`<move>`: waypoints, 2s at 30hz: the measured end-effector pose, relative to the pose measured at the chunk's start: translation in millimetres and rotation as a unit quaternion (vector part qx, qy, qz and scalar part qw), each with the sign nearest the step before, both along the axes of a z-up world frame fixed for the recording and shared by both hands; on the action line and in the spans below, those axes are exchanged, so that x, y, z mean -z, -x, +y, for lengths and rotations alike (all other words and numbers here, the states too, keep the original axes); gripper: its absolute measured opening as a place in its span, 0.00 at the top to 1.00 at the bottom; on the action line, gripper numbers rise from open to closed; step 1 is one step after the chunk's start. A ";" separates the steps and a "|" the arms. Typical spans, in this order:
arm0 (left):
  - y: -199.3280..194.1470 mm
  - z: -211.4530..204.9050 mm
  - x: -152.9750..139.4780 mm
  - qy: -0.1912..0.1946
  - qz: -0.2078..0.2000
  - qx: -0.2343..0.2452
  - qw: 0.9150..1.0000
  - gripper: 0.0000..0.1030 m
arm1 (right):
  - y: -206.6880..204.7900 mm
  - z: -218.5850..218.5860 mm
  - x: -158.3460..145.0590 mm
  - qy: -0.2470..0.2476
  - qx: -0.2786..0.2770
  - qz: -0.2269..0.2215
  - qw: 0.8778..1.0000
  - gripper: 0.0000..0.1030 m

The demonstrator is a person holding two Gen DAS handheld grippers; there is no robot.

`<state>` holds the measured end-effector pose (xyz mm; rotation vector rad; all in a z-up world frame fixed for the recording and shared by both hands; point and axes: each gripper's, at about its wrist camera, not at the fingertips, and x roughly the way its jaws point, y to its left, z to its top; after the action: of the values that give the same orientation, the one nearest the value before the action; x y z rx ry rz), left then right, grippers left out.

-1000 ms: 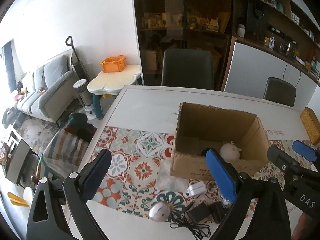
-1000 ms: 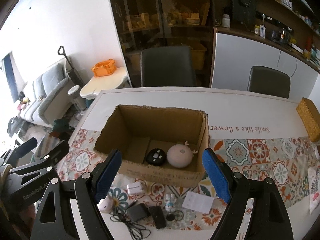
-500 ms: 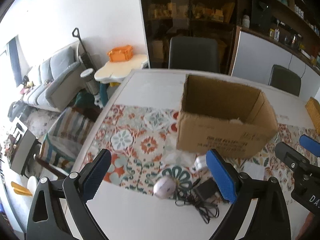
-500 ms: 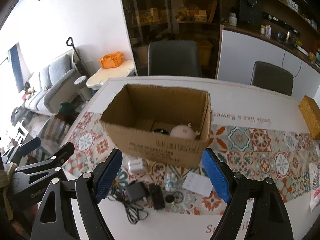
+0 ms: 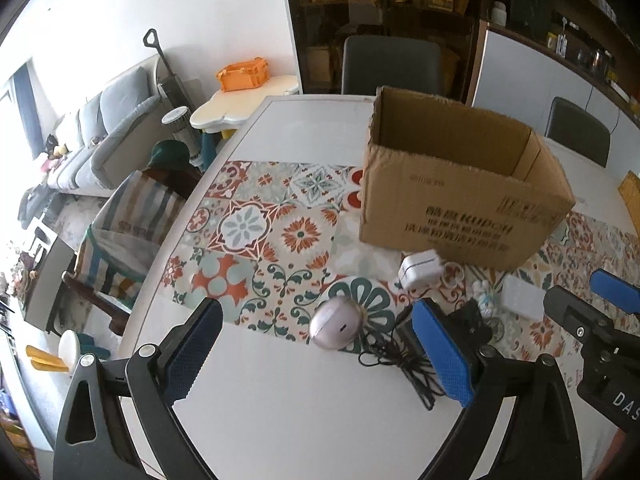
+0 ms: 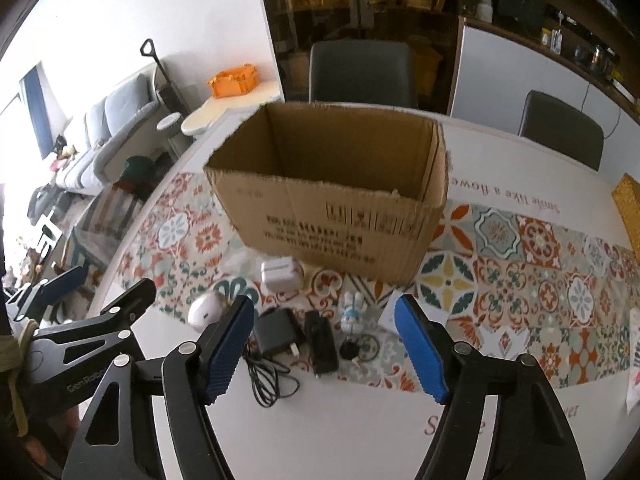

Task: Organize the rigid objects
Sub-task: 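Withdraw both grippers from the box back toward the remaining items, then close the right gripper on the black stapler-like device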

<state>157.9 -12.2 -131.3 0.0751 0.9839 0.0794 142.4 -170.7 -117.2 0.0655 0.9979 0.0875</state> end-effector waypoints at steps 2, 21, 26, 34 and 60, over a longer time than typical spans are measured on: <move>2.1 -0.4 4.7 0.000 0.005 0.000 1.000 0.06 | 2.0 0.6 7.1 -0.002 -0.006 0.009 1.000 0.31; 5.5 -7.4 60.7 -0.003 0.077 0.010 0.997 0.06 | -0.2 1.8 78.6 -0.024 -0.030 0.105 0.994 0.50; 4.3 -9.5 70.6 0.004 0.086 0.010 0.996 0.06 | -5.1 1.9 91.3 -0.043 -0.046 0.118 0.991 0.57; -1.5 -9.4 84.7 0.003 0.102 0.009 0.995 0.06 | -15.7 5.5 111.3 -0.030 -0.060 0.144 0.987 0.65; -14.7 -1.7 105.1 0.006 0.123 -0.008 0.992 0.06 | -55.3 34.1 153.0 0.032 -0.090 0.170 0.981 0.72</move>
<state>172.6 -13.9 -236.4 0.0667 1.2317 0.0798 197.8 -136.7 -270.3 -0.0714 1.3465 0.2144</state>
